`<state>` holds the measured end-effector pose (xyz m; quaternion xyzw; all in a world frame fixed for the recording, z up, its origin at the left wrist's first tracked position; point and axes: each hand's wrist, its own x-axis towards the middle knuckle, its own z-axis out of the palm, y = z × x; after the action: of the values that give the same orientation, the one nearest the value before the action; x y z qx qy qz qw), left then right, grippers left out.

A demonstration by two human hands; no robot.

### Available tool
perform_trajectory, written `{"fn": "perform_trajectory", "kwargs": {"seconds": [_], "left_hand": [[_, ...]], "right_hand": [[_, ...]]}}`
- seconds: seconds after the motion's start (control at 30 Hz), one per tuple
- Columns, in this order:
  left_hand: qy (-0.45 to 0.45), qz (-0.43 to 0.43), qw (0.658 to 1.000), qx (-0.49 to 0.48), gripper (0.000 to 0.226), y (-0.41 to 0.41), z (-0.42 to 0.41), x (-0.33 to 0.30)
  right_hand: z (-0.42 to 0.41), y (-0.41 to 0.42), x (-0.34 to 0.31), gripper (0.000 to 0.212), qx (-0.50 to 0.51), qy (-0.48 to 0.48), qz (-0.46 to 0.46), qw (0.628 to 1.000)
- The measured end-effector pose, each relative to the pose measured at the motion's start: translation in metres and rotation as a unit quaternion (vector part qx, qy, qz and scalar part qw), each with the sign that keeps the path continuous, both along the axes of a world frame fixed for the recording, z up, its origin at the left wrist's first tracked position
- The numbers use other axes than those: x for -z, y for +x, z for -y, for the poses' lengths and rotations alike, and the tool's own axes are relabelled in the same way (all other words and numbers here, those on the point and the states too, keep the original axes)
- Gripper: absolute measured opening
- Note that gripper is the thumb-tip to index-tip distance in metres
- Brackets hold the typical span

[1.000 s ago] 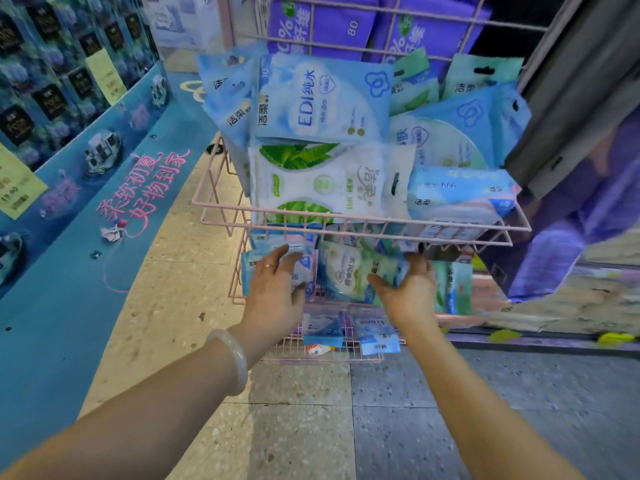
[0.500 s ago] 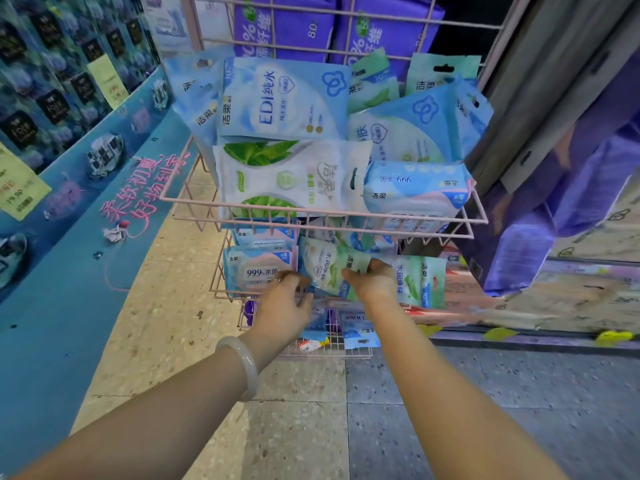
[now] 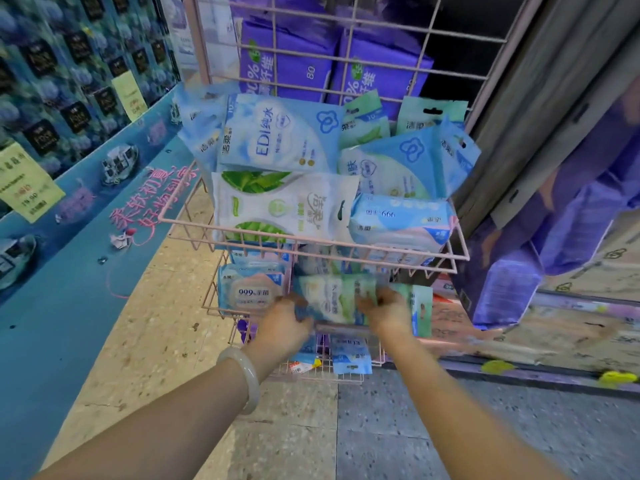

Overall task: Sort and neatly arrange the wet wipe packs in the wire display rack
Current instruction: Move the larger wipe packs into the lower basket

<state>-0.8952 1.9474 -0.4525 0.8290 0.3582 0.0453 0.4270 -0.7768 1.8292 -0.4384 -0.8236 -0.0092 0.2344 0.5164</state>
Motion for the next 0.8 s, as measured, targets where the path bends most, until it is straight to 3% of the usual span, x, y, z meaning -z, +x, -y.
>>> {"fn": "perform_trajectory", "kwargs": {"seconds": [0.1,0.2,0.3,0.37,0.43,0.5,0.6,0.7,0.8], "left_hand": [[-0.011,-0.009,1.000,0.017,0.027,-0.001,0.005,-0.002],[0.021,-0.006,1.000,0.017,0.031,-0.007,-0.001,-0.013],[0.094,0.020,0.995,0.013,0.026,-0.024,-0.015,-0.041],[0.128,0.066,0.989,0.019,0.015,-0.041,-0.025,-0.066],[0.163,0.116,0.979,0.047,0.004,-0.062,-0.031,-0.092],[0.190,0.156,0.966,0.081,0.009,-0.078,-0.033,-0.115],[0.235,0.192,0.944,0.127,0.014,-0.081,-0.031,-0.146],[0.270,0.217,0.928,0.137,0.017,-0.058,-0.020,-0.171],[0.304,0.216,0.913,0.167,0.032,-0.023,-0.005,-0.185]], "right_hand": [[-0.010,-0.004,0.013,0.011,-0.106,-0.127,0.098,0.981],[-0.014,-0.008,-0.001,0.043,-0.160,-0.219,0.138,0.952],[0.004,-0.019,-0.023,0.055,-0.189,-0.218,0.160,0.944],[0.025,-0.027,-0.037,0.052,-0.234,-0.210,0.182,0.932],[0.050,-0.035,-0.058,0.035,-0.281,-0.177,0.233,0.914],[0.069,-0.040,-0.085,0.014,-0.300,-0.118,0.289,0.902],[0.082,-0.032,-0.133,0.027,-0.268,-0.039,0.364,0.891],[0.078,0.000,-0.171,0.027,-0.227,-0.051,0.452,0.861],[0.065,0.036,-0.189,0.069,-0.257,-0.152,0.409,0.862]]}}
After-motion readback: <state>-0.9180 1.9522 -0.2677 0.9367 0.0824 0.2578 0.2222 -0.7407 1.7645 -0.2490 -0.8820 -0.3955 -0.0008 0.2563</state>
